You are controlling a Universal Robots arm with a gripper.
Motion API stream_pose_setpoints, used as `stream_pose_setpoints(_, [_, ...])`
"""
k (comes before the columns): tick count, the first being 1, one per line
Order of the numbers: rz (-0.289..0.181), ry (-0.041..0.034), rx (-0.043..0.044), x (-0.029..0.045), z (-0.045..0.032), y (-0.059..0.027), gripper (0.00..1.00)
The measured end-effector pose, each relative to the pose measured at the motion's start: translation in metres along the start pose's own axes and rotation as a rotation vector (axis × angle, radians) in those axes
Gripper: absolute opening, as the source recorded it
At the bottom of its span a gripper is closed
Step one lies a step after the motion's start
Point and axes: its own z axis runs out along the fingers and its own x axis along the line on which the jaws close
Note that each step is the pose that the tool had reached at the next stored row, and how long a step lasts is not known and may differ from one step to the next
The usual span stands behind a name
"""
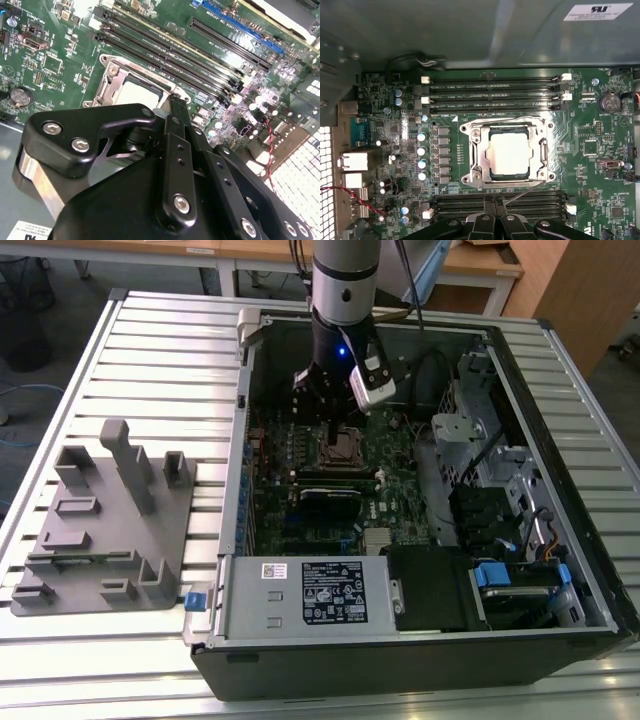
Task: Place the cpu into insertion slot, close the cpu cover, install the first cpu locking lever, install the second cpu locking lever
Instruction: 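Install the second cpu locking lever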
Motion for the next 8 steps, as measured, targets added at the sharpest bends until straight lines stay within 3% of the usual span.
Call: stream_pose_setpoints(8, [0.005, -0.0009, 0.0001, -0.0002, 0.0102, -0.0040, 0.11])
